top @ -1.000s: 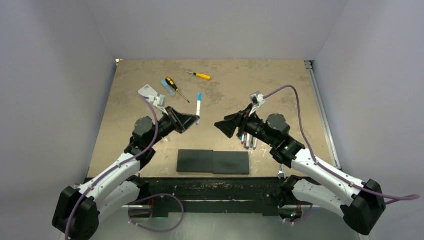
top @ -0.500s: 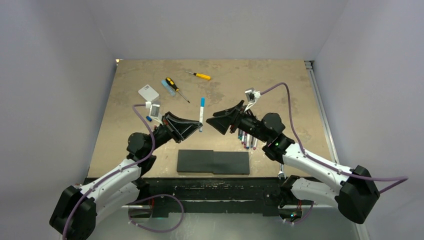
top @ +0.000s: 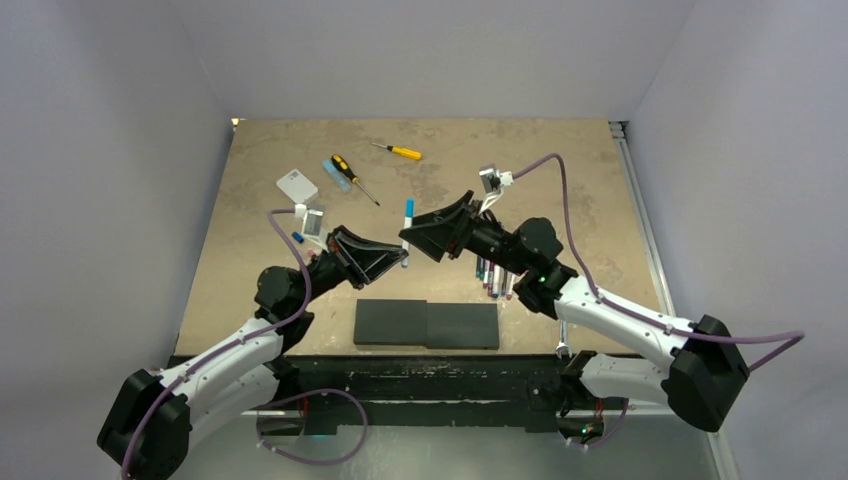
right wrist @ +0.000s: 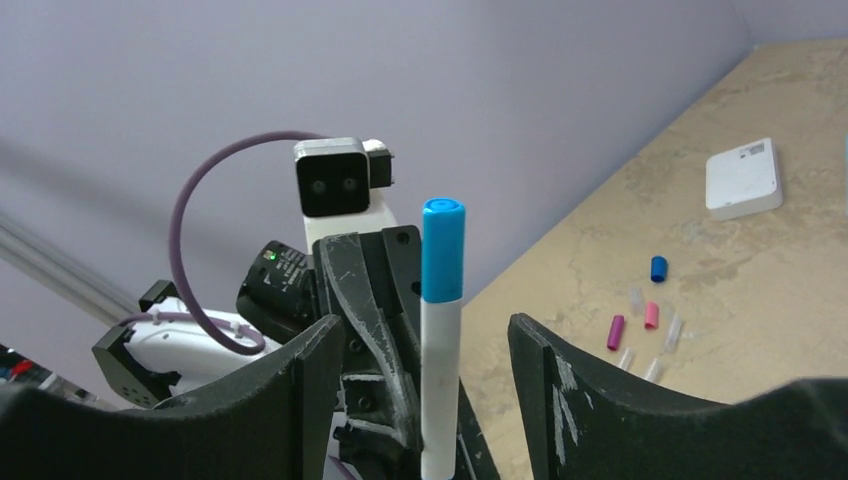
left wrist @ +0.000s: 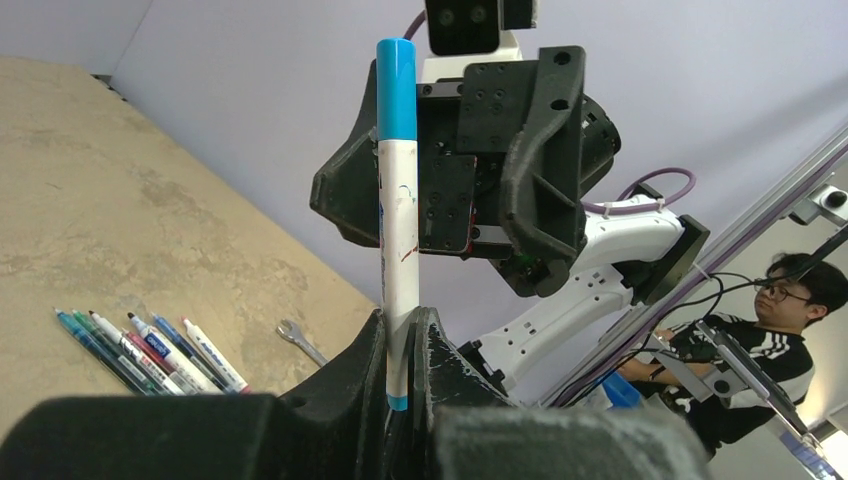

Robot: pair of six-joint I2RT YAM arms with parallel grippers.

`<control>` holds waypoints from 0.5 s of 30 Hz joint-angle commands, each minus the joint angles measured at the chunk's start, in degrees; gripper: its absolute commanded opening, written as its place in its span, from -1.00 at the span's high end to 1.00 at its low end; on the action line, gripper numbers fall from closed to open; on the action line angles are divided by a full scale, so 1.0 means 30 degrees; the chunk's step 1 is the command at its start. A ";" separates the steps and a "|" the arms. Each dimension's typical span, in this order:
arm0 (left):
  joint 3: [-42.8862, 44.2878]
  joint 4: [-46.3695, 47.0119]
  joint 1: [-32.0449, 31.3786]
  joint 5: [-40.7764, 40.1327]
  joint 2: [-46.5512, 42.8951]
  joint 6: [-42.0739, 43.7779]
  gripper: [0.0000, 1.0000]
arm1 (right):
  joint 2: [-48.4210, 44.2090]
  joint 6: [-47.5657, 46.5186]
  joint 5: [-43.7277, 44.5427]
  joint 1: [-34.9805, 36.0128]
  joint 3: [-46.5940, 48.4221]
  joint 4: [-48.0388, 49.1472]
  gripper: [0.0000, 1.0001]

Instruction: Open the pen caps

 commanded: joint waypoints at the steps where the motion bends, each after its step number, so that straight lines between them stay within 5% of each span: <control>1: 0.0597 0.0704 -0.0262 0.0166 -0.0085 0.0256 1.00 | 0.0694 0.0093 -0.0672 0.0165 0.1404 -0.0110 -0.22; 8: 0.0462 0.0496 -0.0395 -0.0018 -0.0166 0.0385 1.00 | 0.1242 0.0188 -0.1344 0.0383 0.1706 -0.0132 0.35; 13: 0.0749 -0.0003 -0.0432 -0.0039 -0.0181 0.0816 1.00 | 0.1173 -0.0517 -0.1762 0.0436 0.1977 -0.0862 0.99; 15: 0.1003 -0.0651 -0.0445 -0.0020 -0.0262 0.1059 1.00 | 0.0908 -0.1104 -0.1609 0.0429 0.2107 -0.1470 1.00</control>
